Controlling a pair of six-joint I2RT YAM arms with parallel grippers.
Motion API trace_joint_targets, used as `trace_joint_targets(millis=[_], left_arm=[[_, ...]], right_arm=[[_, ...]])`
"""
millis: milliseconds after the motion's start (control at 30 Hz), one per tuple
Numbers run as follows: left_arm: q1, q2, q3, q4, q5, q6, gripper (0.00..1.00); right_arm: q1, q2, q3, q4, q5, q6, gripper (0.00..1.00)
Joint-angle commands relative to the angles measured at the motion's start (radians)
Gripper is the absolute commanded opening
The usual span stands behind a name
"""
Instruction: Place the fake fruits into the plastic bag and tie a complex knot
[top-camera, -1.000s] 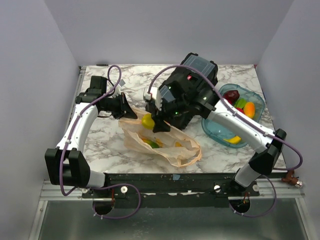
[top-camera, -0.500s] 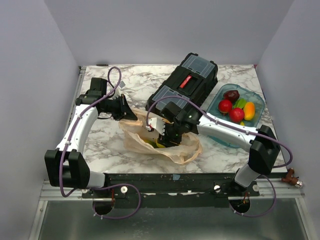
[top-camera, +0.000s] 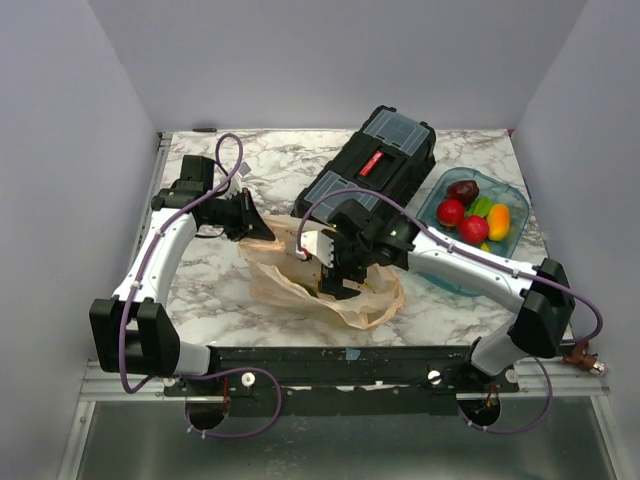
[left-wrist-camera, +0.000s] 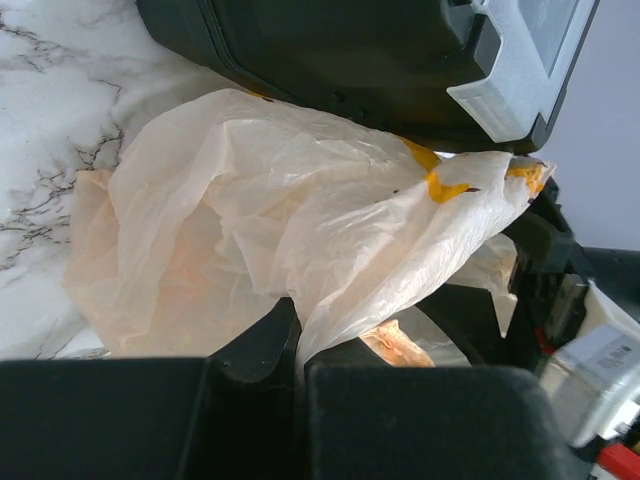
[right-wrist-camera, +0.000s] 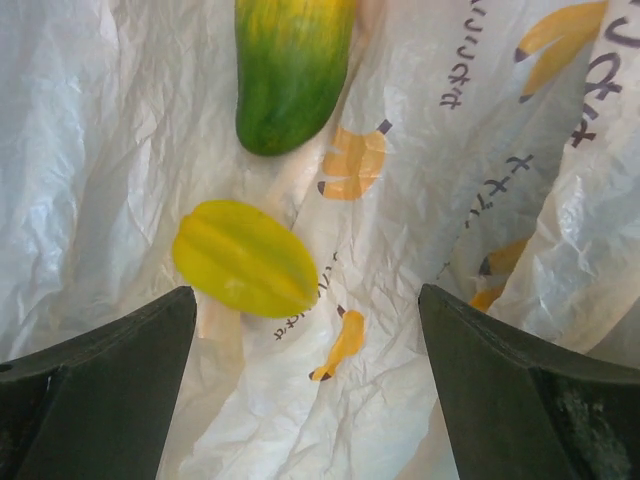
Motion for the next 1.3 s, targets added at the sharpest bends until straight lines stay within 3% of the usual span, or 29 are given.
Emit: trace_joint_targets(millis=[0, 267, 400, 533, 633, 833, 1033, 1267], left_arm=[[0.004, 0.005, 0.032, 0.002, 0.019, 0.015, 0.00], [0.005, 0.010, 0.029, 0.001, 0.011, 0.029, 0.00], [0.005, 0.019, 0.040, -0.004, 0.010, 0.036, 0.00], [0.005, 0.025, 0.049, -0.008, 0.012, 0.040, 0.00], [0.005, 0.030, 0.052, -0.009, 0.012, 0.042, 0.00], [0.005, 0.038, 0.066, -0.024, 0.013, 0.056, 0.00], [0.004, 0.040, 0.057, -0.017, 0.015, 0.053, 0.00], [0.005, 0.046, 0.057, -0.007, 0.023, 0.046, 0.00]], right_arm=[[0.007, -0.080, 0.075, 0.010, 0.004, -0.002, 0.96], [-0.078, -0.136, 0.338, 0.013, -0.079, 0.174, 0.96], [-0.304, -0.112, 0.412, -0.032, -0.164, 0.237, 0.96], [-0.609, -0.111, 0.405, -0.102, -0.255, 0.227, 0.96], [-0.804, -0.110, 0.355, -0.168, -0.275, 0.133, 0.97], [-1.095, -0.099, 0.138, -0.175, -0.156, -0.095, 0.97], [-1.121, -0.054, -0.029, -0.021, 0.087, -0.156, 0.99], [-1.120, 0.083, -0.071, 0.117, 0.146, -0.166, 1.00]])
